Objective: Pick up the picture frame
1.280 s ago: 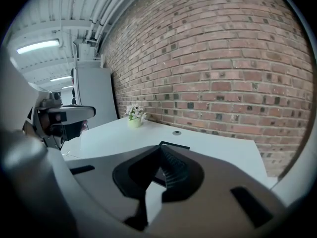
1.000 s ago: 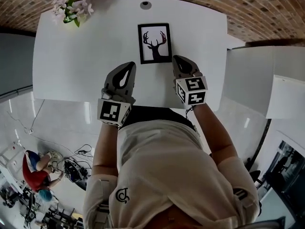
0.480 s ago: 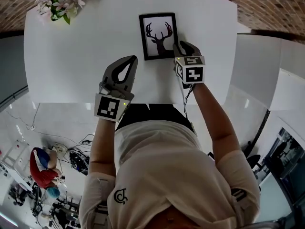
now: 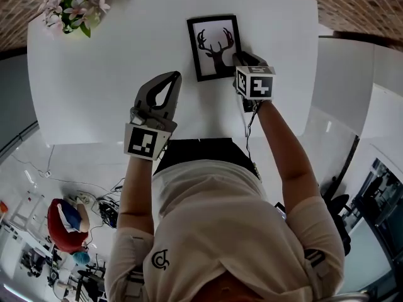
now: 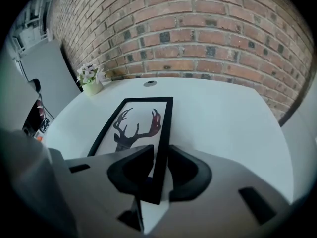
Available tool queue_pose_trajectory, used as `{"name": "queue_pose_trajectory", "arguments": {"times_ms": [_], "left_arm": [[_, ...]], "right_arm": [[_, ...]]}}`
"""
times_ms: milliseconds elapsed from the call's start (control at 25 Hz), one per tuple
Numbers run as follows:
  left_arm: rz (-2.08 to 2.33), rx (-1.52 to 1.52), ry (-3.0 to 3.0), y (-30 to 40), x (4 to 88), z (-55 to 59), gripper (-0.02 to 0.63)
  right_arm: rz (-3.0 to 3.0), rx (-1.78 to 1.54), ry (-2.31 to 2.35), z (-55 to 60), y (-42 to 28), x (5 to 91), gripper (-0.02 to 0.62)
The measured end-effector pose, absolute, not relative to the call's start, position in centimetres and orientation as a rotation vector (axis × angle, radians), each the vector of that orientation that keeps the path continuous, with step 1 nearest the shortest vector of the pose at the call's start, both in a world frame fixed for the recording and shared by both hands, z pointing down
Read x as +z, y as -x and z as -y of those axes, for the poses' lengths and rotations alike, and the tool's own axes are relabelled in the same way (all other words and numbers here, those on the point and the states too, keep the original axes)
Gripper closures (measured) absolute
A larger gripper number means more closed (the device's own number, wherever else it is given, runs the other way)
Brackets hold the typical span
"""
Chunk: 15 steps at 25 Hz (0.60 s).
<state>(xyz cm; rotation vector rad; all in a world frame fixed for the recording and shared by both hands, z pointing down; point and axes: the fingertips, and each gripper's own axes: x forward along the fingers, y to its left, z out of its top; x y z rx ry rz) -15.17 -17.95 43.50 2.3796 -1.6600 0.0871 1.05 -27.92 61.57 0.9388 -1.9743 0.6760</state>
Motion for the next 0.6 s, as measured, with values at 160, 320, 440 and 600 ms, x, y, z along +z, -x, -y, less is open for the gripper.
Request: {"name": "queue_pose_trajectory", "arguments": {"times_ms": [160,320,440,600], "left_arm": [[1.645,0.086,-2.388,15.8,43.6,17.6,0.594],[1.618,0.095,-2.409,16.4,43.6,16.7,0.594],[1.586,0.098,-2.430,16.7,43.8,15.9,0.594],[1.537,0.116,-2.453,16.8,44.5,14.3,0.594]], "right_arm": [[1.924,0.654,-0.986,27.6,-1.5,61.6,0.505],[1.899,0.664,-1.033,26.6,-1.2,61.5,0.509],[1.888,0.671,-1.065,25.7,-0.9,61.5,0.517],[1.870,0.689,-1.112,24.0,-1.0,61.6,0.517]]}}
